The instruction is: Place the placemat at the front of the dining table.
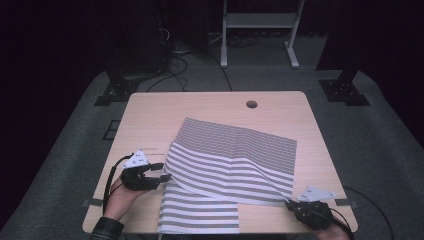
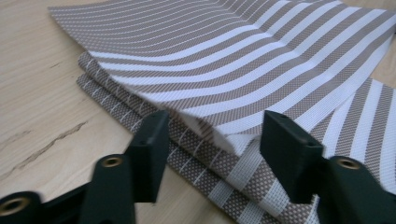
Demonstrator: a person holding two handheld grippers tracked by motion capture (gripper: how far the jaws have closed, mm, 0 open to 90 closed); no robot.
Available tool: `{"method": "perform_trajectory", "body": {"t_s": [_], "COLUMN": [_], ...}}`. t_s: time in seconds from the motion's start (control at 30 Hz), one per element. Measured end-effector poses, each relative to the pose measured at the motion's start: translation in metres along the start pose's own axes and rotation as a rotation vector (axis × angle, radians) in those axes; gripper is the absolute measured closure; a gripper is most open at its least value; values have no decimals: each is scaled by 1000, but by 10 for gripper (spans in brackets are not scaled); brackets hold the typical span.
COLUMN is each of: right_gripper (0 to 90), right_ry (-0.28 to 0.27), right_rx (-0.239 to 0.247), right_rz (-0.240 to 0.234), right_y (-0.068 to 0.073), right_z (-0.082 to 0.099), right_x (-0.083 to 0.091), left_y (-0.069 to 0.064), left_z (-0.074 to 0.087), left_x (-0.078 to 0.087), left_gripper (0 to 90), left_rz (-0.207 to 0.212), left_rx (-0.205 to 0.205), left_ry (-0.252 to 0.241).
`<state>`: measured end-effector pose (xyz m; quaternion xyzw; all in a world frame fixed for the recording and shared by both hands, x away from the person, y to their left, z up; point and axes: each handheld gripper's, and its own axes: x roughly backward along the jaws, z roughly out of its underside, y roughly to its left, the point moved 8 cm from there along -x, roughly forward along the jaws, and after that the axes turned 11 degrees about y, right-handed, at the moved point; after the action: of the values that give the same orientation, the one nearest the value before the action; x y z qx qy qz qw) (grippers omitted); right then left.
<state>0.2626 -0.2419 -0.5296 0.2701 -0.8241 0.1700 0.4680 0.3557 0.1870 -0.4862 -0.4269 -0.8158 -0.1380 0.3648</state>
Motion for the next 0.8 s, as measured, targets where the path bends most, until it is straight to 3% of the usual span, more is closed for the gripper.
{"method": "perform_trajectory", "body": {"t_s": [0.13,0.43,0.57,0.8], "right_gripper": [854,855,856,861], "right_ry": [-3,-13,-25,-61], "right_rx": [2,-2,-9,-35], "right_rz": [2,9,11,-10], "right_y": [0,-2,-4,-12], "right_z": [0,-2,-4,-13], "right_x": [0,3,4,7], "left_y": [-4,2,-1,-2], "left_z": [-4,-3,-4,-4], "left_x": [-2,1,2,5], "left_gripper": [597,825,866,866], "left_rz": [26,14,8,9], "left_rx": [14,91,87,87], "left_ry": [22,52,72,59]}}
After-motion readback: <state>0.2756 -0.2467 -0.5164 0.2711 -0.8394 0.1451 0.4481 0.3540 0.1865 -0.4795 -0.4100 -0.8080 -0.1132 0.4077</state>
